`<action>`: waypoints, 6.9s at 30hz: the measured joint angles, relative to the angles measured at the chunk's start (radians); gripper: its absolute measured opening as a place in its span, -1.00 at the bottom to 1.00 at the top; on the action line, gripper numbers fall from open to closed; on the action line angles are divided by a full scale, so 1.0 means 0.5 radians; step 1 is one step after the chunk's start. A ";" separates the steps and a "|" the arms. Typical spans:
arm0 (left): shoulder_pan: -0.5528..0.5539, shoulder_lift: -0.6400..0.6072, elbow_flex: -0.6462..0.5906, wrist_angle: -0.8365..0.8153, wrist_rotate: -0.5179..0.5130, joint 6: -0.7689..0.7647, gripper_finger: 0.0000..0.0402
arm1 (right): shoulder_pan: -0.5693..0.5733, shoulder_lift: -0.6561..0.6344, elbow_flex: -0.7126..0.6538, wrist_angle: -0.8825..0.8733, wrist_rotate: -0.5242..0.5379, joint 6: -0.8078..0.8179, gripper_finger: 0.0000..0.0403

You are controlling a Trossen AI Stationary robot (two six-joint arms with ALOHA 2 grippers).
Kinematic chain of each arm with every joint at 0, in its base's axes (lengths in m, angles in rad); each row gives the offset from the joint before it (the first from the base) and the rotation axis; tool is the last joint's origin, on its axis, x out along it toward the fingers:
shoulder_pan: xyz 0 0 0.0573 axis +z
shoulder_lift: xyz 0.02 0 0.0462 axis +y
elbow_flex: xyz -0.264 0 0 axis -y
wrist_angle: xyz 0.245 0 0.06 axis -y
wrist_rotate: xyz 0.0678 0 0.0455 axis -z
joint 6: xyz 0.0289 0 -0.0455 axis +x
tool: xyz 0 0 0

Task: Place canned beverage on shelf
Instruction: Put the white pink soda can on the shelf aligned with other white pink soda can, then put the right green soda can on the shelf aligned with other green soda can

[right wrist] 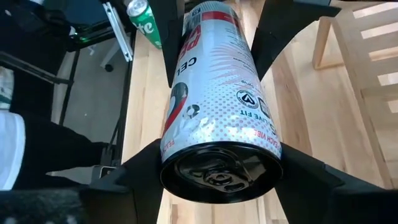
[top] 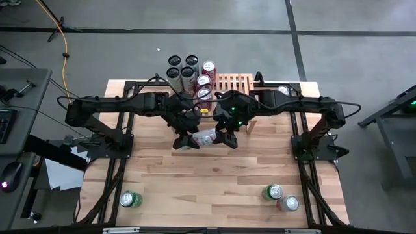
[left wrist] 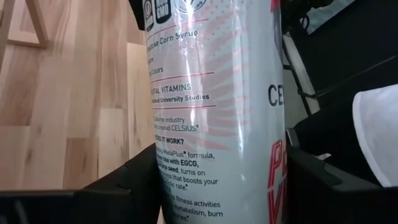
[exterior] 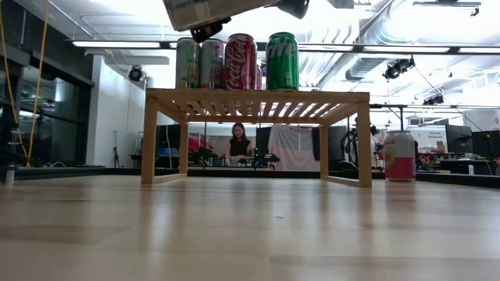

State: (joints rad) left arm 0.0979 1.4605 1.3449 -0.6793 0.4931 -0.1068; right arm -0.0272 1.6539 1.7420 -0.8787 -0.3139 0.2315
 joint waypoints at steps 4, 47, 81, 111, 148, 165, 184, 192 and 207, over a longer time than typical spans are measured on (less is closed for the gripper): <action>0.045 -0.029 0.001 -0.070 0.008 0.035 0.14 | -0.005 -0.001 0.019 -0.018 -0.038 0.038 0.45; 0.021 -0.827 -1.933 2.933 -1.988 -0.023 0.14 | -0.100 -0.001 0.412 -0.237 0.836 -0.096 0.97; 0.021 -0.437 -1.931 3.216 -2.157 0.118 0.60 | -0.097 0.008 0.410 -0.056 0.869 -0.061 0.97; 0.021 -0.873 -1.931 3.226 -2.031 0.206 0.62 | -0.097 0.008 0.410 -0.056 0.868 -0.051 0.97; 0.289 -0.903 -1.475 2.414 -1.613 0.111 0.15 | -0.097 0.076 0.414 -0.027 0.868 -0.055 0.97; 0.294 -0.565 -1.474 2.774 -1.744 0.065 0.15 | -0.097 0.085 0.414 0.047 0.837 -0.113 0.97; 0.290 -0.553 -1.471 2.765 -1.818 0.221 0.60 | -0.097 0.083 0.414 0.047 0.831 -0.137 0.97; 0.288 -0.599 -1.473 2.776 -1.790 0.204 0.61 | -0.097 0.082 0.414 0.047 0.822 -0.134 0.97; 0.280 -0.953 -1.356 2.770 -1.642 0.140 0.61 | -0.099 0.042 0.459 0.001 0.833 -0.231 0.97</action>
State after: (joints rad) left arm 0.2378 0.9842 0.6667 0.7058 -0.3281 -0.0367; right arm -0.0767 1.6749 1.9715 -0.8781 0.1028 0.1160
